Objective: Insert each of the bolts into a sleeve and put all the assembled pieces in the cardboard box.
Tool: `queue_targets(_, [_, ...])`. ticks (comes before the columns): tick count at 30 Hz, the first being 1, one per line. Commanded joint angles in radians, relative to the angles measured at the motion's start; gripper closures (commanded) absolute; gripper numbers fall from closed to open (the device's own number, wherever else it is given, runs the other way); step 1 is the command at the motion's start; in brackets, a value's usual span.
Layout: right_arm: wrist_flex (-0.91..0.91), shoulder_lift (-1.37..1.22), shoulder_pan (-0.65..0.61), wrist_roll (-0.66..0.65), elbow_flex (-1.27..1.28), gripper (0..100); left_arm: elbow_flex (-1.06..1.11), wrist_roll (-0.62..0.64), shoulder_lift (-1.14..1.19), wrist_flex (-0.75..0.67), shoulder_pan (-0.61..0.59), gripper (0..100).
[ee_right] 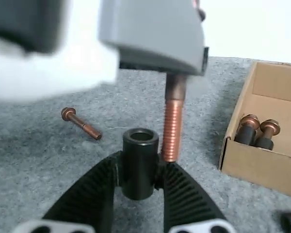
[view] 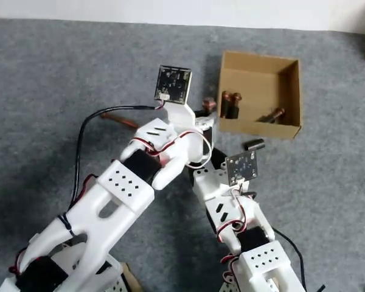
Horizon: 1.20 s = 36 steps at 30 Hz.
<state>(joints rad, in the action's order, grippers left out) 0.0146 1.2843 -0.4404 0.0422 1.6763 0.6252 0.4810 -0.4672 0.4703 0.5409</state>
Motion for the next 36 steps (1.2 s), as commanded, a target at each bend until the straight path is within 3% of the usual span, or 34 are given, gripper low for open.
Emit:
queue_targets(1, [0.036, 0.018, -0.005, -0.008, 0.143, 99.5, -0.022, 0.003, -0.054, 0.0, -0.024, 99])
queue_targets(21, [0.035, 0.013, -0.005, -0.008, 0.143, 99.5, -0.111, 0.003, -0.073, 0.006, -0.048, 99])
queue_targets(36, [0.007, 0.019, -0.005, -0.008, 0.143, 99.5, -0.054, 0.003, -0.166, 0.071, -0.048, 99])
